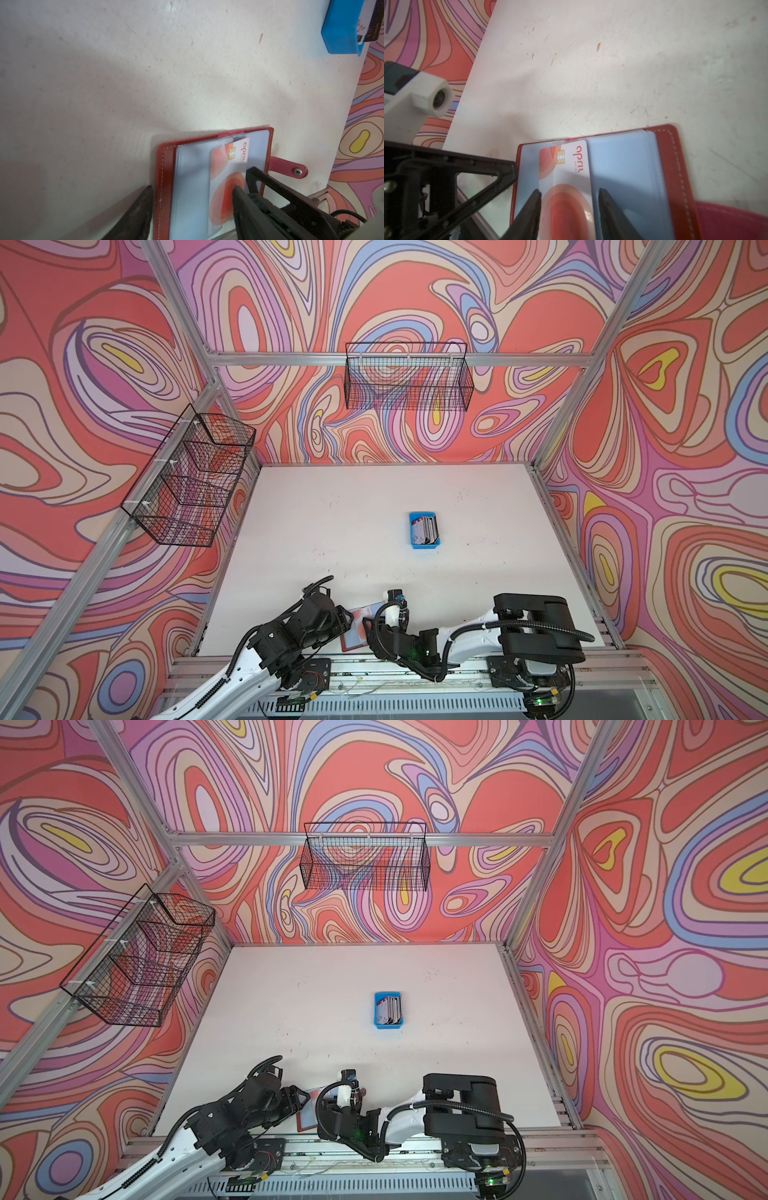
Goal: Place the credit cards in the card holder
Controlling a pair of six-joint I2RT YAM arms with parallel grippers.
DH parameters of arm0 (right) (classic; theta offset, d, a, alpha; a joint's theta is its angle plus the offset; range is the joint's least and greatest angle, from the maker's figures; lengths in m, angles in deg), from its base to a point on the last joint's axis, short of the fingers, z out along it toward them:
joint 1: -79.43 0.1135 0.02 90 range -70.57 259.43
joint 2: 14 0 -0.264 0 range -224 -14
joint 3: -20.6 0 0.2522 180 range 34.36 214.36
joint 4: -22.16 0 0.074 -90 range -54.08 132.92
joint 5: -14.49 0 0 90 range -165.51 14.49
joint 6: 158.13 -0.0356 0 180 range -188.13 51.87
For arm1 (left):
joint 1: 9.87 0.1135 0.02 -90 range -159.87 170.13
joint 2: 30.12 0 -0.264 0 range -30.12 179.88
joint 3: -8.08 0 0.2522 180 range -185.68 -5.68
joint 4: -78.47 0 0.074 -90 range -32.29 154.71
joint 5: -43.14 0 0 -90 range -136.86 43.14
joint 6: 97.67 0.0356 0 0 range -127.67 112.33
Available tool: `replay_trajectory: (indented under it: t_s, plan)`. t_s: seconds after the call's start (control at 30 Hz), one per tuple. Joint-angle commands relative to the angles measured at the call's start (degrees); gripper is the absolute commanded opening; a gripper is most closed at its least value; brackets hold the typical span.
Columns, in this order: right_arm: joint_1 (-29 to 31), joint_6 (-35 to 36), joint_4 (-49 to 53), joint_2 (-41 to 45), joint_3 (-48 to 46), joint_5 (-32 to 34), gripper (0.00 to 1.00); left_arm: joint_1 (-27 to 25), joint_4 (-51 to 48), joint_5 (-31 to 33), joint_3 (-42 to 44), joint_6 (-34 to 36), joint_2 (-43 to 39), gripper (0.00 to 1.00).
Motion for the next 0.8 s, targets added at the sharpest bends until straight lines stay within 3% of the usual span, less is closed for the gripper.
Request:
replay_trajectory:
  t_s: [0.0, 0.53, 0.77]
  plan:
    - [0.43, 0.52, -2.97, -2.13, 0.91, -2.45, 0.41, -0.24, -0.17, 0.0, 0.28, 0.29, -0.03, 0.62]
    - [1.58, 3.3, -8.92, -4.25, 2.53, -4.03, 0.35, -0.22, -0.83, -0.33, 0.18, 0.24, -1.03, 0.62]
    - [1.58, 2.64, -6.63, 0.71, -0.91, -0.64, 0.35, -0.24, -1.9, 0.15, -0.14, 0.4, -1.79, 0.62]
